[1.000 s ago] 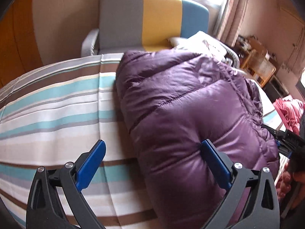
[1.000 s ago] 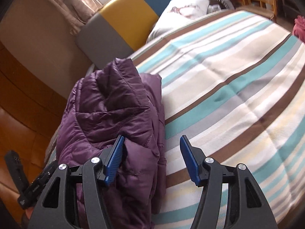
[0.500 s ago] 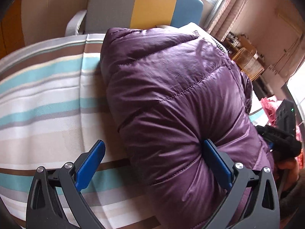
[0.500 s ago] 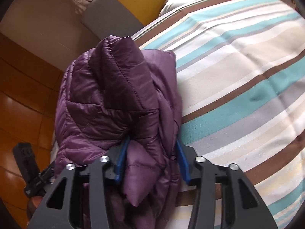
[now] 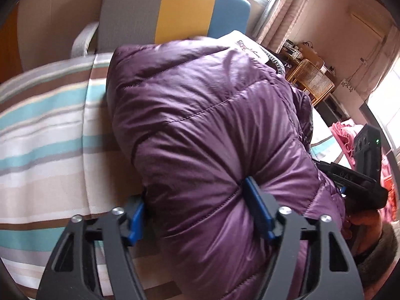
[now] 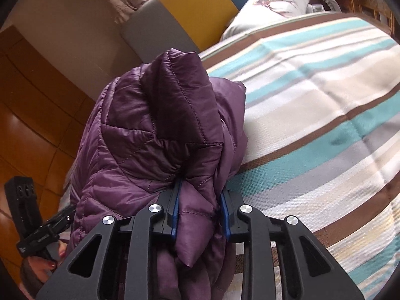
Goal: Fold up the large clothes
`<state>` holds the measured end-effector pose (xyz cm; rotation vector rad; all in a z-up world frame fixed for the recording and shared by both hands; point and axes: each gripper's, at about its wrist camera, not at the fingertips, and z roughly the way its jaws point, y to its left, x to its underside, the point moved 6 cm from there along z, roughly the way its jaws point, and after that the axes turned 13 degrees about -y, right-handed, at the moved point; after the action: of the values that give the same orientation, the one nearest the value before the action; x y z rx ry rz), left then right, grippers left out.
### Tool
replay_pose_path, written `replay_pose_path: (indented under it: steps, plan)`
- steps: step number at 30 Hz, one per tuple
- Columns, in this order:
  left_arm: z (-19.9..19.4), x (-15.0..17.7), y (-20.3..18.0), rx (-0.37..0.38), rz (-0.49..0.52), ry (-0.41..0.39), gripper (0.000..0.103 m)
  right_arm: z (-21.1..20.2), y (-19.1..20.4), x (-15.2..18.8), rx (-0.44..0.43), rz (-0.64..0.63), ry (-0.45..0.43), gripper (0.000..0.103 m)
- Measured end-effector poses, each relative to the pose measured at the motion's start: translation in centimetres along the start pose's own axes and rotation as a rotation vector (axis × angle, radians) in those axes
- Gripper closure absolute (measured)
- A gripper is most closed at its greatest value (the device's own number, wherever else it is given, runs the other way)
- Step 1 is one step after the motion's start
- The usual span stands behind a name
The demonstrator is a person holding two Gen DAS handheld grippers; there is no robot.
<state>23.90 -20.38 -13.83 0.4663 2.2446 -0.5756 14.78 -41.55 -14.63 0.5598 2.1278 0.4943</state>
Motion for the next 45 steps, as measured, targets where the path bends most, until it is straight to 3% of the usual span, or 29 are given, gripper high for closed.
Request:
replay_pose_path:
  steps: [4,10,19,26,36,45]
  plan:
    - [-1.1,-0.4,-1.0,-0.019,0.048,-0.038,0.048,-1.4,0.7,0.1,-0.017,0.001,-0.041,0.081]
    - [-2.8,-1.4,-1.4,-0.030,0.096,-0.071,0.053,-3.8,1.4,-0.1,-0.050,-0.005,-0.077,0.081]
    - [-6.0,-2.2,-1.8,-0.033,0.112,-0.136,0.056,-4.6,4.1,0.0,-0.101,-0.011,-0.111,0.081]
    - [-9.7,-3.0,-0.1,-0.033,0.095,-0.207,0.056,-5.0,7.8,-0.4,-0.154,-0.031,-0.144,0.082]
    - [-15.3,-4.5,8.4,-0.139,0.026,-0.302,0.056,-1.4,16.8,-0.4,-0.275,-0.107,-0.118,0.082]
    - [-16.0,-5.0,18.5,-0.253,-0.029,-0.329,0.056,6.6,24.1,1.6,-0.330,-0.147,-0.049,0.081]
